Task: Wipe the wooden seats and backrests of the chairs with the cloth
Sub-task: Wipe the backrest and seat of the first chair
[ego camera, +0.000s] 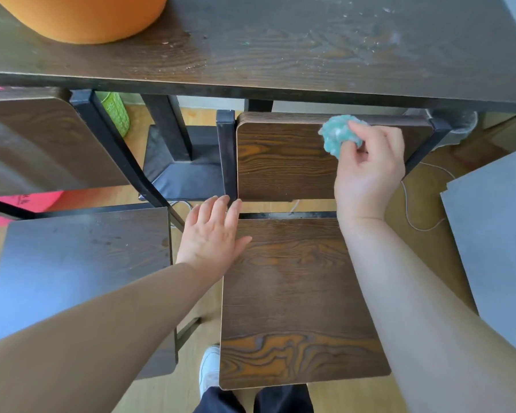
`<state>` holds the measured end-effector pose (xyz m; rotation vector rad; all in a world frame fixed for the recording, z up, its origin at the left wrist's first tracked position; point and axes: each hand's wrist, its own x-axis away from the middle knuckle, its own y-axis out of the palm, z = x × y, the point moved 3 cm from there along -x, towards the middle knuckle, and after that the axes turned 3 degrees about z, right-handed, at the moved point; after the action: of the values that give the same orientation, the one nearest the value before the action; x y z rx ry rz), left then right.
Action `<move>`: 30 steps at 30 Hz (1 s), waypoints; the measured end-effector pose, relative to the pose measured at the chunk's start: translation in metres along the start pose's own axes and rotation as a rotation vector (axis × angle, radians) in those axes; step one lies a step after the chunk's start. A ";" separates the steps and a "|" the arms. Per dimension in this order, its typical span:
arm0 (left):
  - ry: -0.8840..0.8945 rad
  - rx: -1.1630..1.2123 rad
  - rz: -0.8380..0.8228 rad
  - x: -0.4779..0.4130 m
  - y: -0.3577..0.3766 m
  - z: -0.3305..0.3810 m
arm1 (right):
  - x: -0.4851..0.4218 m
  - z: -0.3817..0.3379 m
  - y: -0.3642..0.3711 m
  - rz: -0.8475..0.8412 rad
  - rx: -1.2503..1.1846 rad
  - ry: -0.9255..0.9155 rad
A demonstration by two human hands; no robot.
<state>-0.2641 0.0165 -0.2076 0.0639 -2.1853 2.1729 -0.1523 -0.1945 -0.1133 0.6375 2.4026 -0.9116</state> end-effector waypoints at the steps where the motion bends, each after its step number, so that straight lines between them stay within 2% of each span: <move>1: 0.004 -0.002 -0.001 0.000 0.000 -0.001 | 0.000 -0.002 0.004 0.000 -0.006 0.008; 9: 0.007 0.011 -0.009 0.006 0.016 -0.018 | 0.029 -0.030 0.033 -0.001 -0.064 0.001; 20: -0.021 0.021 -0.021 0.013 0.040 -0.049 | 0.083 -0.049 0.088 -0.231 -0.043 -0.361; 25: -0.032 0.016 -0.040 0.012 0.043 -0.053 | 0.109 -0.034 0.101 -0.368 0.034 -0.407; 30: -0.040 0.015 -0.073 0.012 0.048 -0.057 | 0.138 -0.013 0.111 -0.530 0.090 -0.375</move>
<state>-0.2784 0.0743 -0.2548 0.1860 -2.1512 2.1675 -0.1988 -0.0770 -0.2382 -0.1560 2.2175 -1.2280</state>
